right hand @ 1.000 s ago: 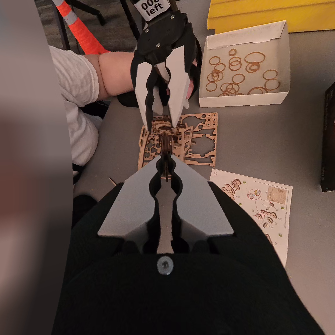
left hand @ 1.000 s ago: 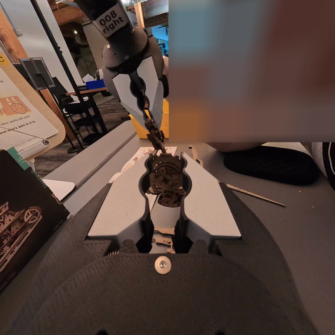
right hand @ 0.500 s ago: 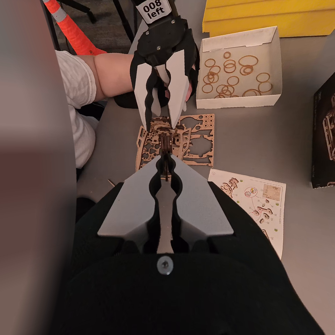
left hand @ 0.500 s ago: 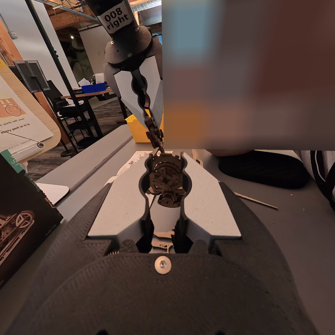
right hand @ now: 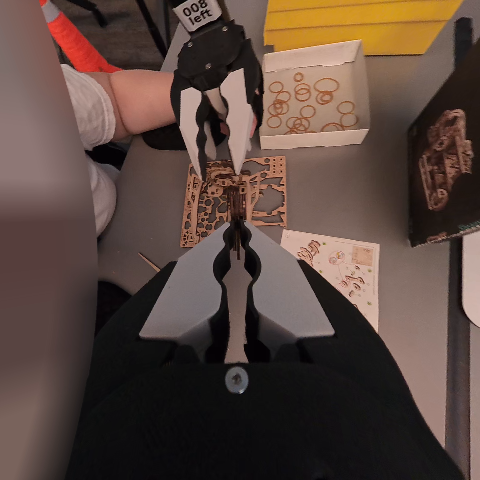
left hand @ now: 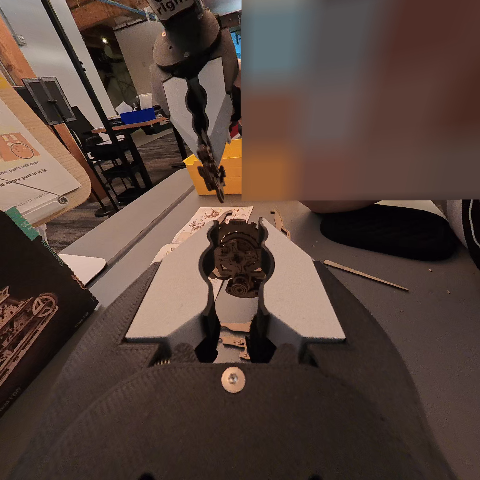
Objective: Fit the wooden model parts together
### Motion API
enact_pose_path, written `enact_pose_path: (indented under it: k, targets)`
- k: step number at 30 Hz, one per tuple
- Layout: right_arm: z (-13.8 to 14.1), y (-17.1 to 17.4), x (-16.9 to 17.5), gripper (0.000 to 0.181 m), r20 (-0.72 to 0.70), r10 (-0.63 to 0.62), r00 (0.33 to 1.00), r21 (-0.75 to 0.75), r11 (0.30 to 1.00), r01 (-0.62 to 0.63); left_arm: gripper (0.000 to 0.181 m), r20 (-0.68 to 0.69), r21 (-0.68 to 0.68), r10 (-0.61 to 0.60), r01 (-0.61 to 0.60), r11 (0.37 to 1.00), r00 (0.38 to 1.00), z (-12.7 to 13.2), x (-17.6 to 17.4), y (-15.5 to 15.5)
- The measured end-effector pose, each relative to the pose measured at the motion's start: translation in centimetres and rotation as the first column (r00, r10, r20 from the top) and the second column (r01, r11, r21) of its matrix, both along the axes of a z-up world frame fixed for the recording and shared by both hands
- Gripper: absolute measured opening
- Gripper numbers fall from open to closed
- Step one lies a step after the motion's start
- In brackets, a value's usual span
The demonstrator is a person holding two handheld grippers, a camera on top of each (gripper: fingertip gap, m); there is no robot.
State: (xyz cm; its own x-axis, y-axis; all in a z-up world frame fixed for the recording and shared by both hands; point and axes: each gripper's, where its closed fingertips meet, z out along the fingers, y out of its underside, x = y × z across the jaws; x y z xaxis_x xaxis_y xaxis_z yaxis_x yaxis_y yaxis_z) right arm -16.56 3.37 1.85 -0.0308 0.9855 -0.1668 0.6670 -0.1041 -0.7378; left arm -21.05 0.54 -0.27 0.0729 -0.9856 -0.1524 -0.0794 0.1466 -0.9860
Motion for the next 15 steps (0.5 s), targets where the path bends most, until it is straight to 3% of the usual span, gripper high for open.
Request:
enact_pose_path:
  k: [15]
  targets:
    - [0.7, 0.3, 1.2, 0.001, -0.019, -0.024, 1.0, 0.02, 1.0, 0.024, 0.028, 0.048, -0.04, -0.024, 0.026, 0.999, 0.999, 0.6, -0.1, -0.2]
